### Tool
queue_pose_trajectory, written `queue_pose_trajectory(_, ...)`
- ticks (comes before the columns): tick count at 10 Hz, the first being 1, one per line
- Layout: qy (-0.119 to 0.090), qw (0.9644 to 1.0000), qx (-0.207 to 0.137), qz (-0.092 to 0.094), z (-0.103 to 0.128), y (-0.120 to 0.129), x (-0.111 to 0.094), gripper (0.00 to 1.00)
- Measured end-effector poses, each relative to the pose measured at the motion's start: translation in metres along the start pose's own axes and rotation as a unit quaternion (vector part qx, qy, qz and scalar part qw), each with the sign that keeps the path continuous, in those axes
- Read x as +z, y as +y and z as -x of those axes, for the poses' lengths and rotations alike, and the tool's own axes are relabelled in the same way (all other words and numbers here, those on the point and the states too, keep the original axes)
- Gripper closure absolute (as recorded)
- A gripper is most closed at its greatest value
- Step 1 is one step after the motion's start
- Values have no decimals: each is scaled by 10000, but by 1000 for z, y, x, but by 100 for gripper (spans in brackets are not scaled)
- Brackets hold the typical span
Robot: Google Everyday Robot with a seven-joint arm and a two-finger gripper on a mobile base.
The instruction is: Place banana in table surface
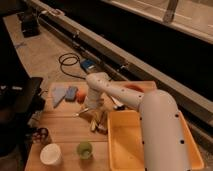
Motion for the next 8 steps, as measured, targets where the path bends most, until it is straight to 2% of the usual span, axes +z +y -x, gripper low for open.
queue_pose_trajectory(4,-9,10000,-13,10,1,0,-7,97)
queue_pose_trajectory(8,2,10000,-4,16,0,1,-9,100)
